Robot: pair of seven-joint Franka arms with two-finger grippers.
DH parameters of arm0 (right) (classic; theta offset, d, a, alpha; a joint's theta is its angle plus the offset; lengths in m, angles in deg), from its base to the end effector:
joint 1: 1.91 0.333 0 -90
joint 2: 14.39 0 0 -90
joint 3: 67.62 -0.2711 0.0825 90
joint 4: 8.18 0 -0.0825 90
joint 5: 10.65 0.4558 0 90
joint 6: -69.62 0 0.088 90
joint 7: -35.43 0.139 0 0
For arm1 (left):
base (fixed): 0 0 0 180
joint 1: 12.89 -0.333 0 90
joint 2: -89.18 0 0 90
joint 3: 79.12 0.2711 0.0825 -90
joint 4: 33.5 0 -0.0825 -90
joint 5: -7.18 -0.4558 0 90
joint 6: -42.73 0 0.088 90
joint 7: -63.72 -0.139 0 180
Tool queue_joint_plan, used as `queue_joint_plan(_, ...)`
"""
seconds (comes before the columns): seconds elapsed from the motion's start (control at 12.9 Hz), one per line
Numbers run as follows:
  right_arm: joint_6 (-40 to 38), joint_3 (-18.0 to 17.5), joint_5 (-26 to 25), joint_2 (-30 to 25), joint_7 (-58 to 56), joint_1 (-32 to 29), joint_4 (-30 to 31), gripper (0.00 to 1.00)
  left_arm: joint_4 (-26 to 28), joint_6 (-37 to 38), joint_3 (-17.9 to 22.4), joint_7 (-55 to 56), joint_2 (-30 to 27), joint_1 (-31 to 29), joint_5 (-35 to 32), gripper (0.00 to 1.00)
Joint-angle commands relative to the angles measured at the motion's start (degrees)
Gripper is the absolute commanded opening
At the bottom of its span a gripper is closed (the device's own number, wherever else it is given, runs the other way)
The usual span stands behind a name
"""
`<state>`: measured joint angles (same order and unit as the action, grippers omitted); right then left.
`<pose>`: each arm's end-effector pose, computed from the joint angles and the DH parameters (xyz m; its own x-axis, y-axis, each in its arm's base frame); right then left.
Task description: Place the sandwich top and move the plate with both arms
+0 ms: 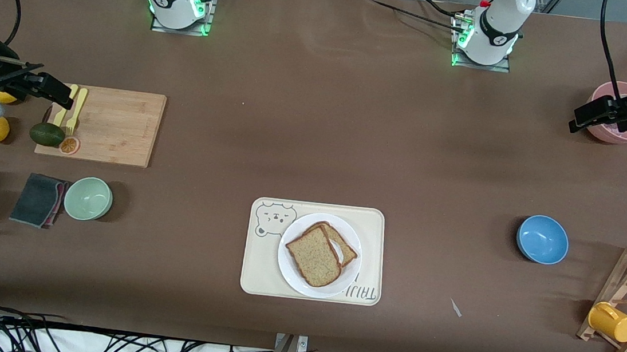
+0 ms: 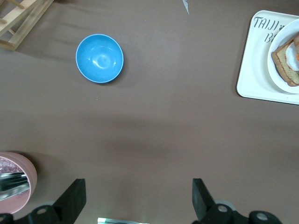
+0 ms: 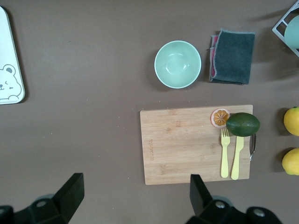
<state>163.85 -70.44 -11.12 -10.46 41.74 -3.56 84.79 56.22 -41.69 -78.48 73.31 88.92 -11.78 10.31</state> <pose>0.6446 0.0115 0.4821 0.9950 -0.0890 -0.0457 -0.0886 -0.9960 0.0099 0.6116 -0.0130 0.5453 0.9836 0.1530 -0.0956 0.1574 -0.9868 0.0393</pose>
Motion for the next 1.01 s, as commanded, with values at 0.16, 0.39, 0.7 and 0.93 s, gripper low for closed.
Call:
queue_joint_plan(0.16,-0.1,-0.08,0.91,0.46,0.01,-0.28,-1.12,1.0,-1.57,-0.57,0.24,-0.8,0.79,-0.14,1.61,1.0)
queue_joint_plan(0.39,-0.1,-0.08,0.91,0.46,0.01,-0.28,-1.12,1.0,-1.48,-0.49,0.24,-1.32,0.79,-0.06,0.82,1.0)
queue_joint_plan(0.7,-0.01,-0.08,0.91,0.46,0.01,-0.28,-1.12,1.0,-1.4,-0.66,-0.03,-1.41,0.79,0.03,0.3,1.0)
queue_joint_plan(0.93,0.17,-0.08,0.82,0.55,0.01,-0.28,-1.12,1.0,-1.31,-0.66,-0.55,-5.27,0.79,0.03,-1.37,1.0)
